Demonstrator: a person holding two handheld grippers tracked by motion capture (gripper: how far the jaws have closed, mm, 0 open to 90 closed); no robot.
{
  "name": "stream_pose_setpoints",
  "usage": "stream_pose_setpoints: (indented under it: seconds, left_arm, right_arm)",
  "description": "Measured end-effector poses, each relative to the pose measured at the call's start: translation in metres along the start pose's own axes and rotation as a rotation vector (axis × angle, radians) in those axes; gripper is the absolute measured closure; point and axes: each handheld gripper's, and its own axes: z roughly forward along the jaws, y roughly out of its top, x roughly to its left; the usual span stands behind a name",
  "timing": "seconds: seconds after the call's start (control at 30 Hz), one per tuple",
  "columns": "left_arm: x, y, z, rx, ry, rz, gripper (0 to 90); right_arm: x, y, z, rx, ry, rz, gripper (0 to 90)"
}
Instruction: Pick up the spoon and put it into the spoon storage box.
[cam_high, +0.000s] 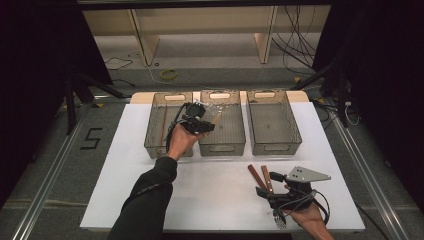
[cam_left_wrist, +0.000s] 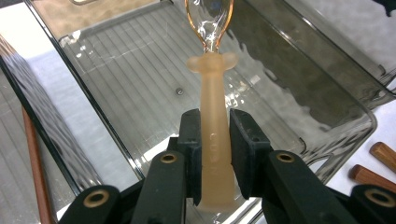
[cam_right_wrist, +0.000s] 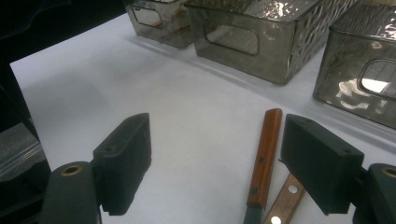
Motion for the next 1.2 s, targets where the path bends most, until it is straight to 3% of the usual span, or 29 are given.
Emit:
stream_pose_setpoints:
  seconds: [0.3,0.43,0.6,0.8,0.97,1.2]
  left_arm:
    - [0.002,-0.001,0.007,0.021,-0.002,-0.027,74.0]
    - [0.003,-0.002,0.01,0.038,-0.023,-0.032,71.6]
    - [0.002,-0.001,0.008,0.026,-0.026,-0.037,51.3]
    - [-0.003,0.001,-0.007,-0.009,-0.055,-0.031,39.8]
    - [-0.005,-0.006,-0.025,-0.043,-0.09,0.0,32.9]
    - [0.003,-0.023,-0.053,-0.107,-0.124,-0.027,27.6]
  right_arm:
    - [0.0,0.0,0.0,0.0,0.0,0.0,25.4]
    - [0.0,0.0,0.0,0.0,0.001,0.0,25.4]
    - [0.0,0.0,0.0,0.002,0.0,-0.001,25.3]
    - [0.0,0.0,0.001,0.007,-0.003,0.0,25.4]
    - [-0.001,0.001,0.0,0.021,-0.016,0.008,26.2]
    - [-0.005,0.006,0.002,0.094,-0.075,0.0,30.5]
